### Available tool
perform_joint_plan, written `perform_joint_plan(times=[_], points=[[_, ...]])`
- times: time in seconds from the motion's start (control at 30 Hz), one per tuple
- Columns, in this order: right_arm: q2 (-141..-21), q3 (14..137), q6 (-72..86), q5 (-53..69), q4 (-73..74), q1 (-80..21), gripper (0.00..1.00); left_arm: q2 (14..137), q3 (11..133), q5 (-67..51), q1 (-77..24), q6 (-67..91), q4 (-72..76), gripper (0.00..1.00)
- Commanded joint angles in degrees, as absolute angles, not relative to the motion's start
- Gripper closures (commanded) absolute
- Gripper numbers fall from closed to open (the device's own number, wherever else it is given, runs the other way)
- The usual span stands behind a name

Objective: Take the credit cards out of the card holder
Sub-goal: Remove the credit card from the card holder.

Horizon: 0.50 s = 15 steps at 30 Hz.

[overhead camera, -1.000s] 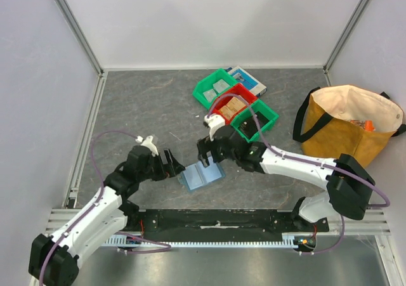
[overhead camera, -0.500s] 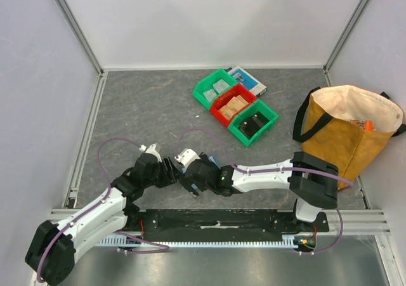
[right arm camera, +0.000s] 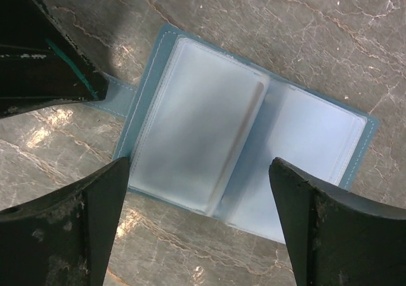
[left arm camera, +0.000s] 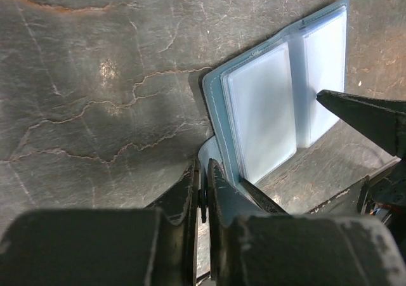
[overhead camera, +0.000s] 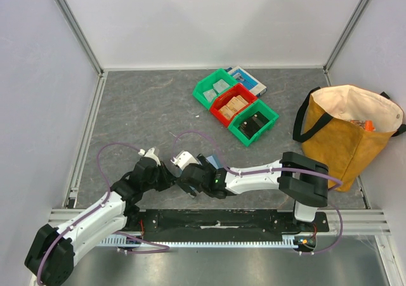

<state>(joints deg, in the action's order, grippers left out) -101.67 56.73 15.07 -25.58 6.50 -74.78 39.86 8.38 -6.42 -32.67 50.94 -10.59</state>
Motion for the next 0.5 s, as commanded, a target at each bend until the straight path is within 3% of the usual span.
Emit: perform_joint_plan(times=[0.0,0.47], points=[[-102.4,59.3,16.0,-29.1,6.9,-75.1,0.02,39.9,8.3,-7.1,-33.0,51.9,-9.6,0.97],[-97.2,60.6,16.1,-39.5,13.8,-74.3,0.19,40.2,9.8,-9.3,-33.0,49.5,-12.3,0.98]])
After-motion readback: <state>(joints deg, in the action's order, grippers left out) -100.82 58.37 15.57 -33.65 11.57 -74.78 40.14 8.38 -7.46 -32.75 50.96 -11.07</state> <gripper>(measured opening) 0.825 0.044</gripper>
